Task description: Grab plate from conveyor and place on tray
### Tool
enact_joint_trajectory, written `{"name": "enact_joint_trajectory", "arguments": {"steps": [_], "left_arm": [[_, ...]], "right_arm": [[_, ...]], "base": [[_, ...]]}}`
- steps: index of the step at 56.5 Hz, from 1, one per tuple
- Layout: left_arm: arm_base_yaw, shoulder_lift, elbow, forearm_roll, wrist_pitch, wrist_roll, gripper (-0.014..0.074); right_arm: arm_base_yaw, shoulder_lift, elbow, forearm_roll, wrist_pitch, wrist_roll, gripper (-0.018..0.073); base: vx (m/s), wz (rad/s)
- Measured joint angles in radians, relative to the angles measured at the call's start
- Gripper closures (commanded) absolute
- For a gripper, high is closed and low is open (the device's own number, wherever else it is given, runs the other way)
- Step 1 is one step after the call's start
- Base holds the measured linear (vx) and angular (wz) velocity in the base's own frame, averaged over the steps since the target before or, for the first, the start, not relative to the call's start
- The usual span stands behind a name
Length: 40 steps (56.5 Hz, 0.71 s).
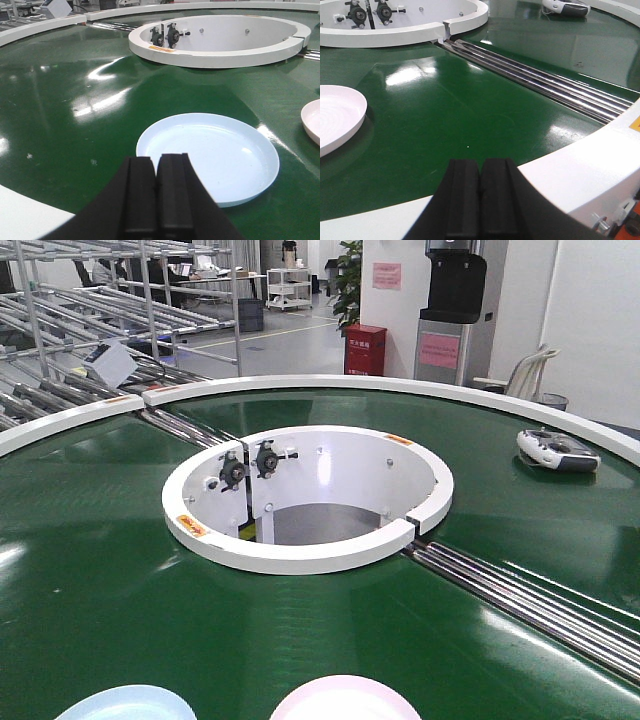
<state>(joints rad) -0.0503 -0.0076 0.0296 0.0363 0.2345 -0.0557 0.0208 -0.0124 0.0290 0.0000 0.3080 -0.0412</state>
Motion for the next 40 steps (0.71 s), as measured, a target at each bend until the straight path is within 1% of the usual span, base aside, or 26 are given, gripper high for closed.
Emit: {"name": "enact_joint_trajectory", "arguments": {"steps": [16,28,33,36,40], "left_arm": [[0.000,0.000,0.000,0.000,0.000,0.000,0.0594],[0.000,0.000,0.000,0.000,0.000,0.000,0.0594],[0.000,0.000,0.000,0.000,-0.001,0.001,0.0594],[0.000,0.000,0.000,0.000,-0.014,0.012,0.0594],[0.000,0.000,0.001,0.001,-0.061,0.021,0.0594]], "right_arm": [[0.000,0.000,0.000,0.000,-0.004,-0.014,0.0568],[0.000,0.000,0.000,0.000,-0.113,-0.022,0.0568],[0.000,0.000,0.000,0.000,-0.127,-0.023,0.0568],[0.000,0.000,0.000,0.000,-0.136,-0.023,0.0568],[0.000,0.000,0.000,0.000,-0.153,-0.023,0.0568]], "base": [[0.00,0.00],[0.00,0.00],[0.00,0.00],[0.00,0.00],[0.00,0.00]]}}
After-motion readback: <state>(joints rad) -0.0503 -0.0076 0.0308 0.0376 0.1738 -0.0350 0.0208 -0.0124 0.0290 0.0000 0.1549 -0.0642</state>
